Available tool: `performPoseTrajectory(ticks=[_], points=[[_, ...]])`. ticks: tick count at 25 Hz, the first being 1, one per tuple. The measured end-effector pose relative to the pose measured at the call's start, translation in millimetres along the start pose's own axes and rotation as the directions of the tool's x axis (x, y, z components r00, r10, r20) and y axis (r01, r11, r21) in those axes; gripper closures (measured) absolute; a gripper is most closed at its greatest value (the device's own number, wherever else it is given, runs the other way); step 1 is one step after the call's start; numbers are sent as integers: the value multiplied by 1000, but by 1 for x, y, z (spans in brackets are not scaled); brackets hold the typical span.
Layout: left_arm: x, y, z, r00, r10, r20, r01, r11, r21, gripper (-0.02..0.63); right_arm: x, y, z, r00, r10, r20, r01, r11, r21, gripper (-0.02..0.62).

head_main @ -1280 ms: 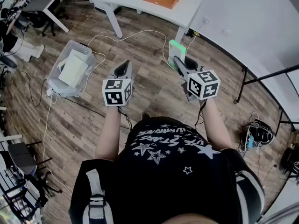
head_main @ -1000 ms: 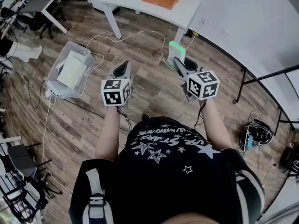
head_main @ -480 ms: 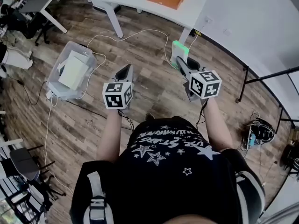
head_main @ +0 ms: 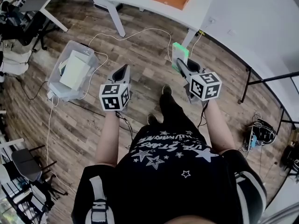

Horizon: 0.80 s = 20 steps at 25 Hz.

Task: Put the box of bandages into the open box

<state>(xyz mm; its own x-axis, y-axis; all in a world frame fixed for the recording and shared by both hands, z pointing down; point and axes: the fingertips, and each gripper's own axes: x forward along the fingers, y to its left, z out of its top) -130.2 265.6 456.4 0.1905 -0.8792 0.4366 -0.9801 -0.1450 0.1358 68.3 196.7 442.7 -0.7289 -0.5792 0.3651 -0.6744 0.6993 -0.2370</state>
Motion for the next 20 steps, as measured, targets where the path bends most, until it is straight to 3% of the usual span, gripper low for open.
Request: performPoseTrajectory(ticks=[9,20], points=[[75,36,24,998,44,-36,-45,999,-18,586,88,-54,24,998,61,-24,-60,998,19,485],[243,59,130,998,49,-24,-50,999,-19,586,206,-200,118,998,64,-13,-63,997,34,485]])
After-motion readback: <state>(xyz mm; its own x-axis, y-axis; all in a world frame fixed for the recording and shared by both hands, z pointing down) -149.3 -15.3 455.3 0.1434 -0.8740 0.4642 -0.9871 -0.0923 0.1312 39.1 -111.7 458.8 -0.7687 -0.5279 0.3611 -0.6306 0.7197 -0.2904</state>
